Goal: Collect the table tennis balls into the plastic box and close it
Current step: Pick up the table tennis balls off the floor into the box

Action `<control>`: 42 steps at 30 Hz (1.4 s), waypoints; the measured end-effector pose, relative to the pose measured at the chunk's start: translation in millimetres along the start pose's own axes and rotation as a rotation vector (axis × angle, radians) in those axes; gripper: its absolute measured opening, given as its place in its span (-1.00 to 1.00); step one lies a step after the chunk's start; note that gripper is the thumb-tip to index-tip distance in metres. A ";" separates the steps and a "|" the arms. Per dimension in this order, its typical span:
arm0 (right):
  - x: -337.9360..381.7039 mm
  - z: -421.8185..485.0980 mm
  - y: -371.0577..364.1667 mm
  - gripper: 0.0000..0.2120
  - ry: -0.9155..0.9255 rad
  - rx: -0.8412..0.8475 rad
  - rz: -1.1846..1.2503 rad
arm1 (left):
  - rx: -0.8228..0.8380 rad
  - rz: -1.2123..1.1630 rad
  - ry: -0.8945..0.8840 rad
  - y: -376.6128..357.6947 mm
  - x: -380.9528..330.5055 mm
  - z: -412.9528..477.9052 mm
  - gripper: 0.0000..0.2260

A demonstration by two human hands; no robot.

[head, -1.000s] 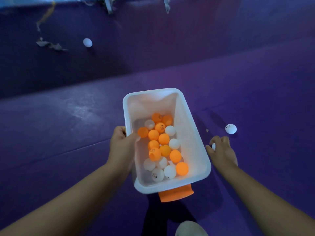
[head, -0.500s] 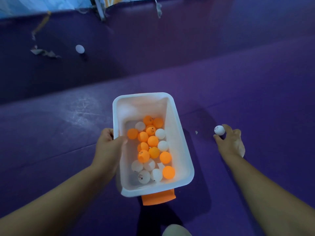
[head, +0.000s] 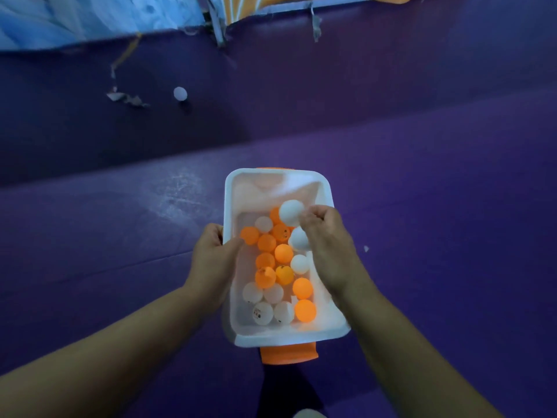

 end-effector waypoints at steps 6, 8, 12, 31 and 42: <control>6.6 10.2 43.3 -0.64 0.155 -0.279 -0.332 | -0.022 0.002 0.011 11.3 -31.5 8.3 -0.84; 0.0 19.9 44.8 -0.52 0.072 -0.220 -0.425 | -0.005 0.042 0.022 15.9 -51.4 9.7 -0.72; 6.2 36.6 32.7 -0.70 -0.039 -0.005 -0.396 | -0.017 0.135 0.013 28.4 -94.2 21.9 -0.77; 67.7 138.9 27.5 -0.92 0.068 -0.136 -0.519 | 0.146 0.466 -0.052 13.1 -148.6 217.9 -0.68; 89.3 198.8 -23.5 -0.89 -0.012 -0.173 -0.499 | 0.173 0.824 -0.265 29.8 -144.3 366.3 -0.88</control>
Point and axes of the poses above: each hand's wrist, its own z-axis towards the middle knuckle, its own y-axis out of the back of the hand, x = y × z, the point moved 9 cm from there along z, towards the middle knuckle, and after that the axes turned 3 degrees about z, right-handed, at the moved point
